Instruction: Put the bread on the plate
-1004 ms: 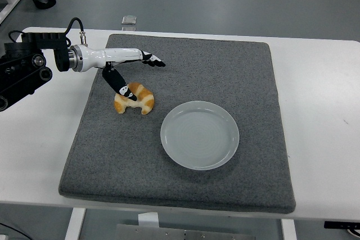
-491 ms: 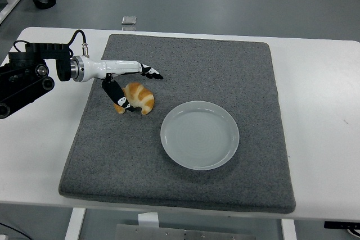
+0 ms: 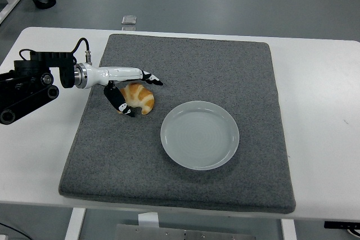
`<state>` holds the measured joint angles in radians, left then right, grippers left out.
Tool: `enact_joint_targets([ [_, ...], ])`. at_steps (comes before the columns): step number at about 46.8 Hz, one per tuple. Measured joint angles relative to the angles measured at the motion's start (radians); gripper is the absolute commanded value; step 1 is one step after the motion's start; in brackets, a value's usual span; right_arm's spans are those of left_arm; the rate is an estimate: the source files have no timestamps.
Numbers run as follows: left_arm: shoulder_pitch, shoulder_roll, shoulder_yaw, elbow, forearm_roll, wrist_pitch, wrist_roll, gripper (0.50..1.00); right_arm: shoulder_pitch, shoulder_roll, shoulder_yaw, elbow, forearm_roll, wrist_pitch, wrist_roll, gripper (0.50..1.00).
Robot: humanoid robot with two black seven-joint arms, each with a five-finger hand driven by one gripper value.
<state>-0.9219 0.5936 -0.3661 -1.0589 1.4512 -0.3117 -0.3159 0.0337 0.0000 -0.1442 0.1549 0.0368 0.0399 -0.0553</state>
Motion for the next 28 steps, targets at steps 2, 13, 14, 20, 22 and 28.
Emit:
enact_joint_targets([
  [2, 0.000, 0.000, 0.001, 0.002, 0.000, 0.005, 0.000, 0.975, 0.000, 0.000, 0.000, 0.000, 0.000, 0.000, 0.000, 0.930],
  [13, 0.000, -0.001, 0.005, 0.013, 0.004, 0.028, 0.000, 0.943, 0.000, 0.000, 0.000, 0.000, 0.000, 0.000, 0.000, 0.930],
  [14, -0.001, -0.001, 0.007, 0.014, 0.004, 0.030, 0.000, 0.939, 0.000, 0.000, 0.000, 0.000, 0.000, 0.000, 0.000, 0.932],
  [20, -0.005, -0.001, 0.025, 0.014, 0.005, 0.045, 0.000, 0.902, 0.000, 0.000, 0.000, 0.000, 0.000, 0.000, 0.000, 0.932],
  [22, -0.008, -0.001, 0.033, 0.014, 0.005, 0.051, 0.000, 0.896, 0.000, 0.000, 0.000, 0.000, 0.000, 0.000, 0.000, 0.930],
  [28, -0.010, -0.001, 0.045, 0.014, 0.006, 0.058, -0.001, 0.861, 0.000, 0.000, 0.000, 0.000, 0.000, 0.000, 0.000, 0.932],
])
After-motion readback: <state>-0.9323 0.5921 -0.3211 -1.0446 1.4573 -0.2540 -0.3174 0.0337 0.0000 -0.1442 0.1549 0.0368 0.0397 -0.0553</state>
